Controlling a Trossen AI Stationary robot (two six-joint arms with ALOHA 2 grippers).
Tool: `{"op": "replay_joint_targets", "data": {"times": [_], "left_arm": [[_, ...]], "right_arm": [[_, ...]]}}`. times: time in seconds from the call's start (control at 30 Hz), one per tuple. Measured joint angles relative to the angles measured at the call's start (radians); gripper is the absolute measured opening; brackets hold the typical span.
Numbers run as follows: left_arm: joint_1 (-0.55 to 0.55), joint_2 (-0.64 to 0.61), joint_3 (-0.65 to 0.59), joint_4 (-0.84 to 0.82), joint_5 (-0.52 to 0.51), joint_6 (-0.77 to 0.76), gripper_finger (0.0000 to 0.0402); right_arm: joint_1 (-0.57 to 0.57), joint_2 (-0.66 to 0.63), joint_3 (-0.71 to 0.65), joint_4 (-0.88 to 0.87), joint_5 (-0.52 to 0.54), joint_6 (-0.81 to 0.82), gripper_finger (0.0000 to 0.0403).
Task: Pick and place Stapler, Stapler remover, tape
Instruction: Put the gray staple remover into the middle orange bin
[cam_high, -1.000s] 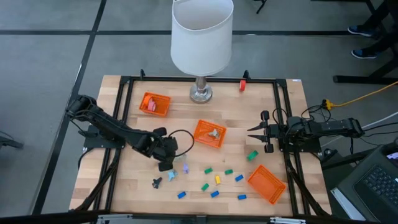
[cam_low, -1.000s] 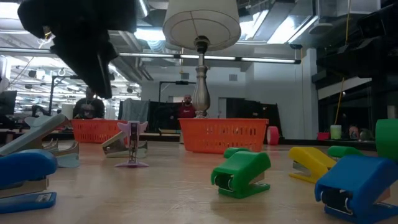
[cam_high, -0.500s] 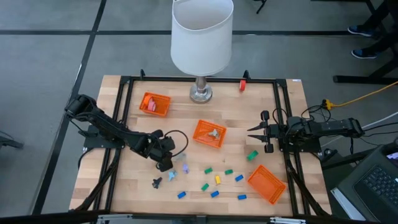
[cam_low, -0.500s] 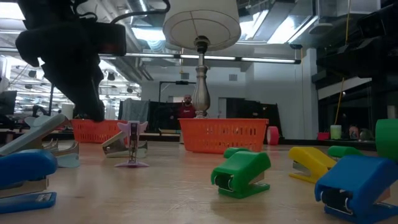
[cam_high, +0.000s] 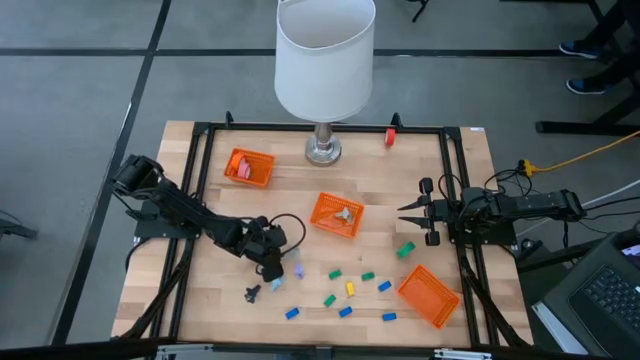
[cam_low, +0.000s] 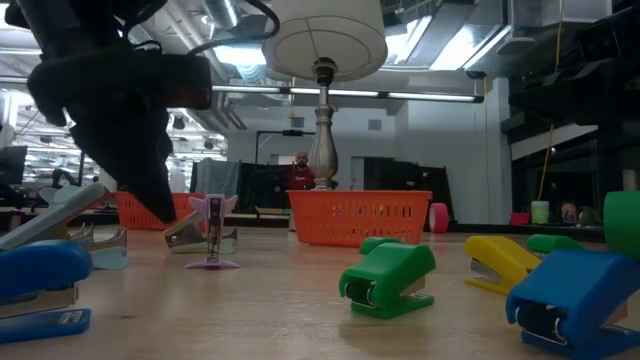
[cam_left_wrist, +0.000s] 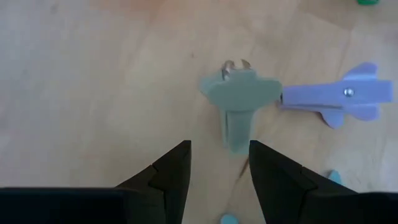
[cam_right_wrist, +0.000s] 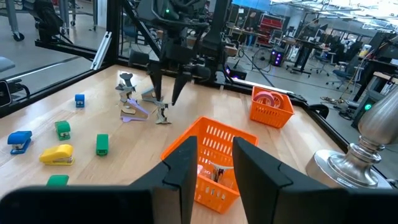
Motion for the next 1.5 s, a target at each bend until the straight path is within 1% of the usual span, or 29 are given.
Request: {"op": "replay_joint_targets", "data": {"times": [0.1, 0.27, 0.4, 0.57, 0.67, 0.77, 1.0, 1.03, 1.23, 1.5], "left_arm": [[0.0, 0.015, -0.001, 0.014, 0.017, 0.0, 0.0165], [0.0, 0.045, -0.001, 0.1, 0.011, 0.018, 0.0177], [0.0, 0.08, -0.001, 0.118, -0.011, 0.026, 0.0182], [0.001, 0.108, 0.0, 0.134, -0.058, -0.004, 0.0177], [0.002, 0.108, 0.0, 0.142, -0.061, 0.018, 0.0165], [0.002, 0.104, 0.0, 0.146, -0.061, 0.034, 0.014], [0.002, 0.104, 0.0, 0.145, -0.037, 0.037, 0.005], [0.002, 0.104, 0.0, 0.146, -0.037, 0.038, 0.0042], [0.01, 0.104, 0.017, 0.137, -0.036, 0.091, 0.0041], [0.064, 0.104, 0.082, 0.073, -0.036, 0.201, 0.0042]], "right_arm": [[0.0, 0.0, 0.0, 0.0, 0.0, 0.0, 0.0106], [0.0, 0.0, 0.0, 0.0, 0.0, 0.0, 0.0106], [0.0, 0.0, 0.0, 0.0, 0.0, 0.0, 0.0106], [0.0, 0.0, 0.0, 0.0, 0.0, 0.0, 0.0106], [0.0, 0.0, 0.0, 0.0, 0.0, 0.0, 0.0106], [0.0, 0.0, 0.0, 0.0, 0.0, 0.0, 0.0106], [0.0, 0.0, 0.0, 0.0, 0.0, 0.0, 0.0106], [0.0, 0.0, 0.0, 0.0, 0.0, 0.0, 0.0106], [0.0, 0.0, 0.0, 0.0, 0.0, 0.0, 0.0106], [0.0, 0.0, 0.0, 0.0, 0.0, 0.0, 0.0106]]}}
